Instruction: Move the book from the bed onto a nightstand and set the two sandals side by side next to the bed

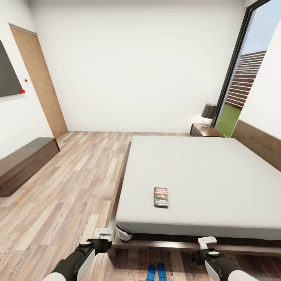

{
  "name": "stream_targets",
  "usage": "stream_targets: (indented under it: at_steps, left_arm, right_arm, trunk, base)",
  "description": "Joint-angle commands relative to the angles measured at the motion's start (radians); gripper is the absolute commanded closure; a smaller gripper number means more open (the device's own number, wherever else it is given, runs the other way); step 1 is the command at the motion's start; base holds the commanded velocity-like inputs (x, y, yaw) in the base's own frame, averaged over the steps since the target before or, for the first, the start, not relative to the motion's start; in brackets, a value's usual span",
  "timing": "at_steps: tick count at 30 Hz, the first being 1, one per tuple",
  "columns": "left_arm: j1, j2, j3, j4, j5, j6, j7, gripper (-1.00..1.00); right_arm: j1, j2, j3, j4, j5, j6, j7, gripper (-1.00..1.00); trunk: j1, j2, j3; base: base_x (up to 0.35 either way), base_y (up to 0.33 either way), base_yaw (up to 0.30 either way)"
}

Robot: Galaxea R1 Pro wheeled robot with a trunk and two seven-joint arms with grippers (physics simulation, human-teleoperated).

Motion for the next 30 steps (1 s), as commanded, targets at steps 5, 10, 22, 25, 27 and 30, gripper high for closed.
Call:
stream_targets:
  at_steps: [5,10,22,25,27,30]
  left_arm:
    - [-0.001,0.001,-0.005,-0.001,0.01,-0.008,0.004,-1.0]
    - [-0.001,0.001,-0.005,-0.001,0.01,-0.014,0.003,-1.0]
    - [-0.001,0.001,-0.005,-0.001,0.011,-0.018,0.003,-1.0]
    - [-0.001,0.001,-0.005,-0.001,0.011,-0.018,0.004,-1.0]
    - [-0.001,0.001,-0.005,-0.001,0.011,-0.019,0.004,-1.0]
    - [-0.001,0.001,-0.005,-0.001,0.011,-0.019,0.004,-1.0]
  right_arm:
    - [0.0,0.0,0.008,-0.002,0.0,0.007,-0.004,-1.0]
    - [0.0,0.001,0.009,-0.002,0.0,0.007,-0.003,-1.0]
    - [0.0,0.001,0.01,-0.002,0.0,0.007,-0.002,-1.0]
    - [0.0,0.001,0.01,-0.003,0.001,0.007,-0.002,-1.0]
    - [0.0,0.001,0.01,-0.003,0.001,0.007,-0.001,-1.0]
    - [0.0,0.001,0.01,-0.003,0.001,0.007,0.0,-1.0]
  trunk:
    - [0.001,-0.002,-0.002]
    - [0.001,-0.002,-0.002]
    - [0.001,-0.002,-0.002]
    - [0.001,-0.002,-0.002]
    - [0.001,-0.002,-0.002]
    - [0.001,-0.002,-0.002]
  base:
    - [0.0,0.0,0.0]
    - [0.0,0.0,0.0]
    - [0.0,0.018,0.0]
    - [0.0,0.111,0.0]
    - [0.0,0.151,0.0]
    - [0.0,0.201,0.0]
